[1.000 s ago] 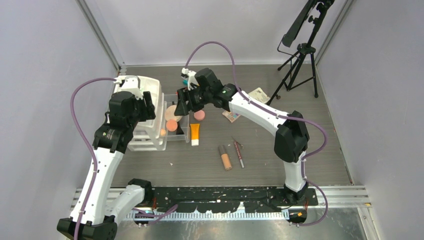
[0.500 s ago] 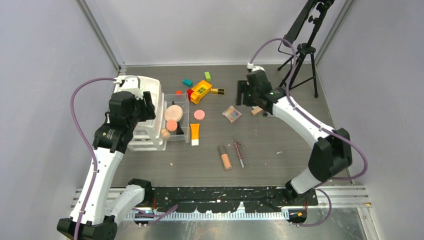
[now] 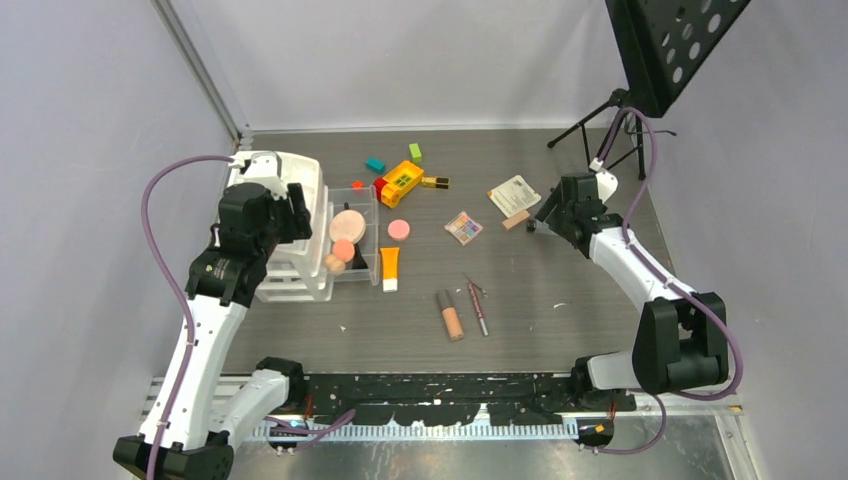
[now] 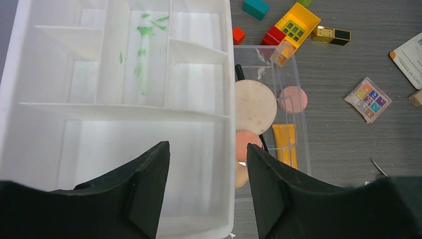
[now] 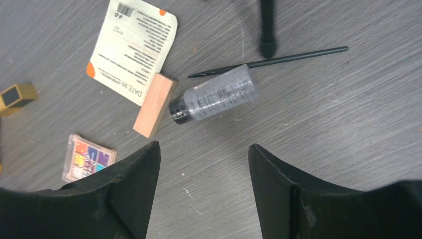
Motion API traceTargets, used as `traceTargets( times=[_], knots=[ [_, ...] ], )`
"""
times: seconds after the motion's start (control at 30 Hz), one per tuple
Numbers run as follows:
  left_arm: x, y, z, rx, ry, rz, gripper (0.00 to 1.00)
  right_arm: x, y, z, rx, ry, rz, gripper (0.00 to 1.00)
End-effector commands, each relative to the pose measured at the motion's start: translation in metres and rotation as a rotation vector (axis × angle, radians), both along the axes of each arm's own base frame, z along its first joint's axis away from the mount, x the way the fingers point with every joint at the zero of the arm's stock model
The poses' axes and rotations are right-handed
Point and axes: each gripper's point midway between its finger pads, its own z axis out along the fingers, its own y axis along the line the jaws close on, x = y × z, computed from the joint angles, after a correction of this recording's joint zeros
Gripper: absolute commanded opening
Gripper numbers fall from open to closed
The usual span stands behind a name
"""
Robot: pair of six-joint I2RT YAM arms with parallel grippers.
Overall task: Organize the makeup
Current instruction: Place the makeup tool in the drawer, then move the makeup tool to the center of the board.
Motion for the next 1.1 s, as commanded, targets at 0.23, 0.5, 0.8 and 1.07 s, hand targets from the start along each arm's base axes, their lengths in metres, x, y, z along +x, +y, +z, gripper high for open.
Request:
traceTargets(
  times=[0.23, 0.5, 0.8, 1.07],
  knots=[
    [0.003, -0.004, 0.010, -0.004, -0.046, -0.016, 0.60, 0.024, 0.037, -0.008, 0.236, -0.066, 0.053, 0.62],
    [0.004, -0.004, 0.008, -0.004, -0.041, -0.017, 0.60, 0.006, 0.041, -0.016, 0.257, -0.069, 0.076, 0.62],
    [0.005, -0.005, 0.007, -0.003, -0.035, -0.020, 0.60, 0.006, 0.046, -0.014, 0.256, -0.078, 0.101, 0.62],
    [0.005, -0.005, 0.008, -0.002, -0.038, -0.018, 0.60, 0.004, 0.033, -0.006, 0.201, -0.083, 0.061, 0.62]
  ],
)
